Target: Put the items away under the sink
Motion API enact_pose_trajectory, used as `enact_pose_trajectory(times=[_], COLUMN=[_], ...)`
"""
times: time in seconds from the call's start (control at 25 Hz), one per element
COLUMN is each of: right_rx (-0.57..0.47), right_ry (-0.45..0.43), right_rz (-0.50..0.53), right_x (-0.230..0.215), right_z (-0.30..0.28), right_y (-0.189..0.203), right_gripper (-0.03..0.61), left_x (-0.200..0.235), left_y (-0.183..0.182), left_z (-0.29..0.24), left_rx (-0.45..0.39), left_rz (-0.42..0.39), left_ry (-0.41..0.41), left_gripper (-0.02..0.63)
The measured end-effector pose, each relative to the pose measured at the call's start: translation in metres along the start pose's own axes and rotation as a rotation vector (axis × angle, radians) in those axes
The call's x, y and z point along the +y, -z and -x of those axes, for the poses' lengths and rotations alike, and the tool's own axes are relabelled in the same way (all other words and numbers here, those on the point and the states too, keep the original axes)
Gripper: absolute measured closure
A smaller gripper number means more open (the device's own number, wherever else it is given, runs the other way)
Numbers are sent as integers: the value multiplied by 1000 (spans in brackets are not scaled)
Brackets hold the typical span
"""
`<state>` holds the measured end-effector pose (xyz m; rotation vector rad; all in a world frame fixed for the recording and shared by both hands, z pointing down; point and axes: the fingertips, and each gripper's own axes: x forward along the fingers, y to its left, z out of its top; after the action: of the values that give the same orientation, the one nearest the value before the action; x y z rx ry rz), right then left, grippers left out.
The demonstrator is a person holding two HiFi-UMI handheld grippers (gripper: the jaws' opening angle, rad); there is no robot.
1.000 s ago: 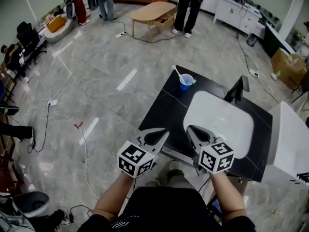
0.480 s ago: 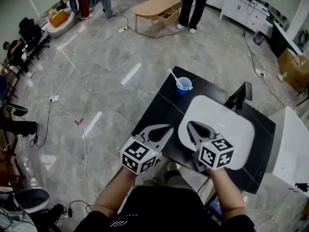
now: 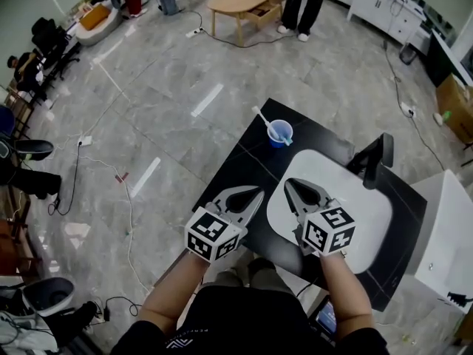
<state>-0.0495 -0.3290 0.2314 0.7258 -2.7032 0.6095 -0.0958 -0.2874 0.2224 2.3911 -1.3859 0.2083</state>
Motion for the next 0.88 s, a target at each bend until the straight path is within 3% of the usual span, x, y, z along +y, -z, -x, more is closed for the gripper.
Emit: enact_pose_trajectory(times=[0.24, 0.52, 0.76, 0.84, 0.88], right_rx=[32, 8, 44, 51, 50], right_ry=[-3, 6, 20, 16, 15], right_rz=[-11, 64, 70, 73, 78], right_x=[-30, -54, -73, -78, -79], right_z=[-21, -45, -67, -75, -80], right_y=[1, -2, 6, 11, 13], right_gripper=[540, 540, 530, 404, 383], left_x=[13, 30, 35, 38, 40], left_y=[2, 7, 14, 18, 19], left_z=[-19, -35, -46, -49, -50], left_rx=[-11, -1, 21, 25, 26], left_rz=[4, 10, 20, 24, 26], left_ry=[-38, -74, -77, -79, -81], left_gripper=[604, 604, 604, 604, 604])
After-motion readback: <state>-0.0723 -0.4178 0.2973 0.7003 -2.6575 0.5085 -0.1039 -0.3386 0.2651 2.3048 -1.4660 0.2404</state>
